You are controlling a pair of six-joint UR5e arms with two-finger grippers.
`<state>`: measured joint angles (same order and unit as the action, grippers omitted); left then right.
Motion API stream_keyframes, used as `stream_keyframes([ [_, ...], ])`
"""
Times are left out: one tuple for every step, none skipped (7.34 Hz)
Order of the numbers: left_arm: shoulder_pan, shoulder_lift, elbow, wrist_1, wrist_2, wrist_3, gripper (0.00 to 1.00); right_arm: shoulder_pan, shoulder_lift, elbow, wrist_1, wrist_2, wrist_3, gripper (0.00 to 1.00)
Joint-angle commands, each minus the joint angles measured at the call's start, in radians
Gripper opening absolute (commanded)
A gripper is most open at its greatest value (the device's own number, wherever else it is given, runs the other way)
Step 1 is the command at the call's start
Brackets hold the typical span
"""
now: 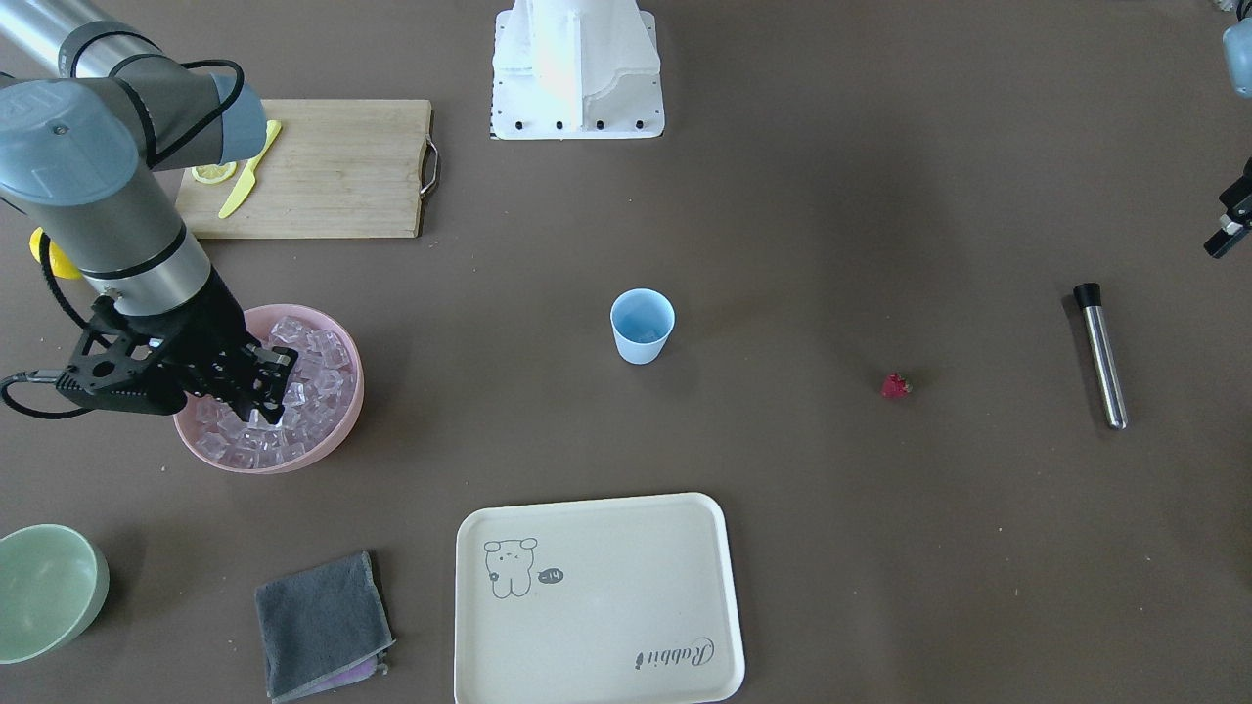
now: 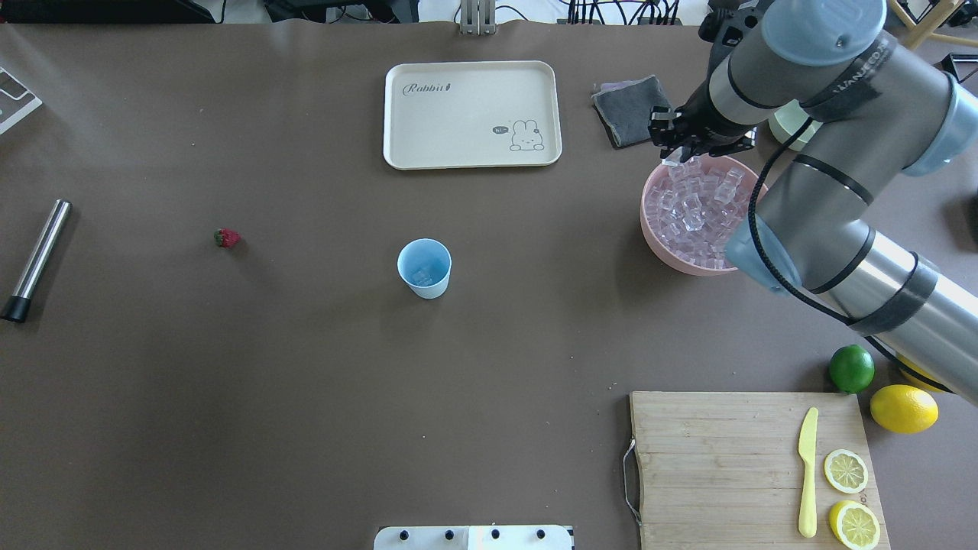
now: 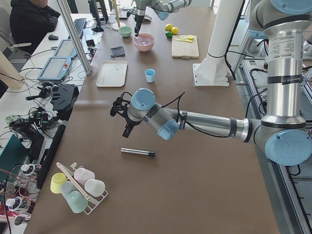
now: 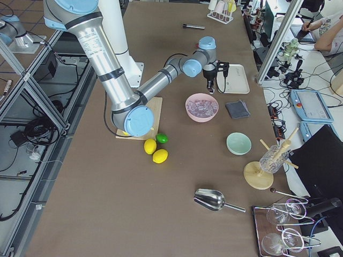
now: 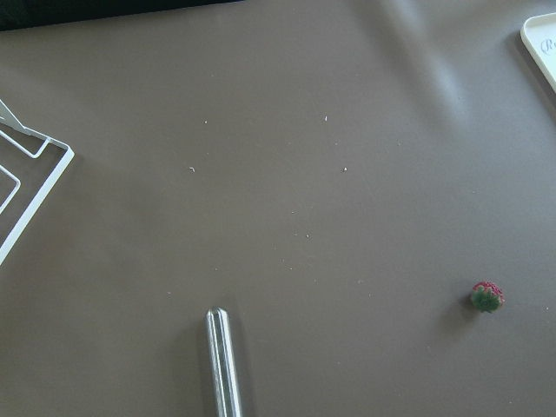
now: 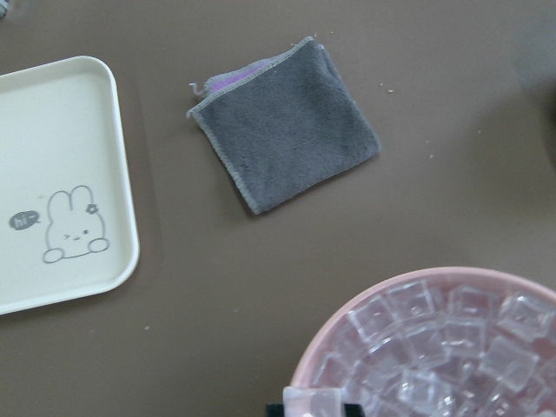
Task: Mash ice and strawberries in cup
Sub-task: 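Carry the ice with the right gripper over the light-blue cup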
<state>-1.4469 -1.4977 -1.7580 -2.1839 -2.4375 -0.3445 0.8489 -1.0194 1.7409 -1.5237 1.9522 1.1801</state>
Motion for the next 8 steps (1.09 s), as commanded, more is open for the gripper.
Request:
stream_keyframes([
  [0.000, 0.001, 0.006, -0.022, 0.011, 0.002, 0.98, -0.190, 0.204, -0.007, -0.151, -0.132, 0.210, 0.05],
  [-0.001, 0.001, 0.005, -0.023, 0.018, -0.001, 0.98, -0.286, 0.323, -0.085, -0.159, -0.221, 0.305, 0.05],
  [0.000, -0.006, 0.011, -0.023, 0.023, -0.001, 0.98, -0.360, 0.399, -0.137, -0.158, -0.257, 0.367, 0.05],
  [0.000, -0.012, 0.020, -0.023, 0.025, -0.001, 0.98, -0.416, 0.457, -0.202, -0.151, -0.303, 0.392, 0.05],
  [0.000, -0.010, 0.022, -0.025, 0.038, 0.004, 0.98, -0.430, 0.508, -0.260, -0.147, -0.317, 0.394, 0.05],
  [-0.001, -0.006, 0.022, -0.027, 0.038, 0.004, 0.98, -0.430, 0.507, -0.283, -0.139, -0.317, 0.383, 0.06],
  [-0.001, -0.001, 0.022, -0.046, 0.038, -0.001, 0.98, -0.429, 0.506, -0.297, -0.109, -0.317, 0.375, 0.05],
  [-0.001, 0.001, 0.020, -0.051, 0.038, -0.002, 0.98, -0.407, 0.502, -0.297, -0.104, -0.309, 0.334, 0.05],
])
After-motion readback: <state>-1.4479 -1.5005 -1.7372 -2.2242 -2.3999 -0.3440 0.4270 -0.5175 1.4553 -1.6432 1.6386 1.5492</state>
